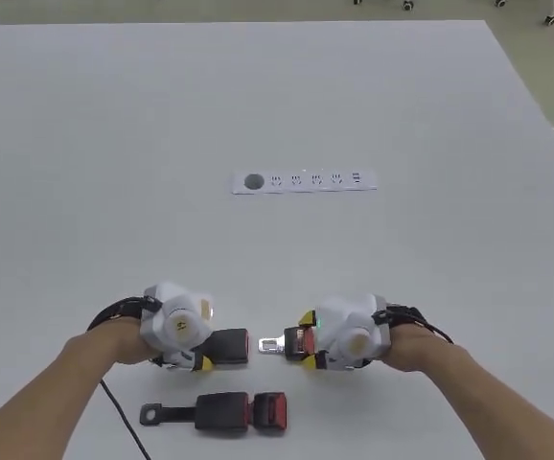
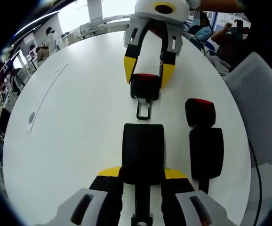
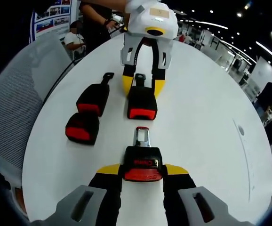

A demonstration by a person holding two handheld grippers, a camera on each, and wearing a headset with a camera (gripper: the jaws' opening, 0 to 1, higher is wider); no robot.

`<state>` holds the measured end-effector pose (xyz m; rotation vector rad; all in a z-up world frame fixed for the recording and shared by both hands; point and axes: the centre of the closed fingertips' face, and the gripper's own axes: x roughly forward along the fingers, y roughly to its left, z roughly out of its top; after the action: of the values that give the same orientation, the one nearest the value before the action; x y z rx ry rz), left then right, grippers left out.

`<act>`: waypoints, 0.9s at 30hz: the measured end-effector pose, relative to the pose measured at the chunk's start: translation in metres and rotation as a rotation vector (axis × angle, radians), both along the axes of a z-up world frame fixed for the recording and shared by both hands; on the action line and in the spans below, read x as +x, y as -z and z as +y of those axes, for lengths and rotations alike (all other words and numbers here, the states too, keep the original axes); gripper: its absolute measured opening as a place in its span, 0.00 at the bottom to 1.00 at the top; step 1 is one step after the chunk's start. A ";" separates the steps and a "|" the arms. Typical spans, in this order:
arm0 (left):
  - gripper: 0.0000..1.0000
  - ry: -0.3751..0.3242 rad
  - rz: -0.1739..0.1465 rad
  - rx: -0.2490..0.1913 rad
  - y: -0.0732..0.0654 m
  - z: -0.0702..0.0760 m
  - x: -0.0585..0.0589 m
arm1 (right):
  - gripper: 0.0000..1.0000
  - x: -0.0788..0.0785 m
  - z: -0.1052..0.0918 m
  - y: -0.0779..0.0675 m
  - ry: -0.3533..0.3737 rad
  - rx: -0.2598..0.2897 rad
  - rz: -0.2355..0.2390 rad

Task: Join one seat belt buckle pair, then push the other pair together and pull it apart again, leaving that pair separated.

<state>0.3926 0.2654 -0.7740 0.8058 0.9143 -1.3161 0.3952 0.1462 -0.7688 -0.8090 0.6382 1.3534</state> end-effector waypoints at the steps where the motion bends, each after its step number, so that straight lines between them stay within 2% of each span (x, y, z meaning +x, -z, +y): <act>1: 0.32 0.000 0.000 -0.001 0.000 0.000 0.000 | 0.30 0.000 0.002 0.000 0.000 0.001 0.001; 11: 0.32 0.001 -0.002 -0.004 0.001 0.000 0.001 | 0.30 -0.001 0.019 0.001 -0.013 0.008 0.005; 18: 0.32 0.011 -0.006 -0.002 0.002 0.000 0.001 | 0.30 -0.003 0.034 0.002 0.001 0.034 0.019; 20: 0.32 0.008 -0.006 -0.002 0.002 0.000 0.001 | 0.30 -0.002 0.031 0.003 0.000 0.019 0.018; 27: 0.31 0.005 -0.008 -0.004 0.003 0.000 0.001 | 0.30 -0.002 0.031 0.004 0.011 0.028 0.020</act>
<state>0.3933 0.2657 -0.7775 0.8101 0.9042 -1.3177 0.3934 0.1770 -0.7726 -0.7693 0.6366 1.3593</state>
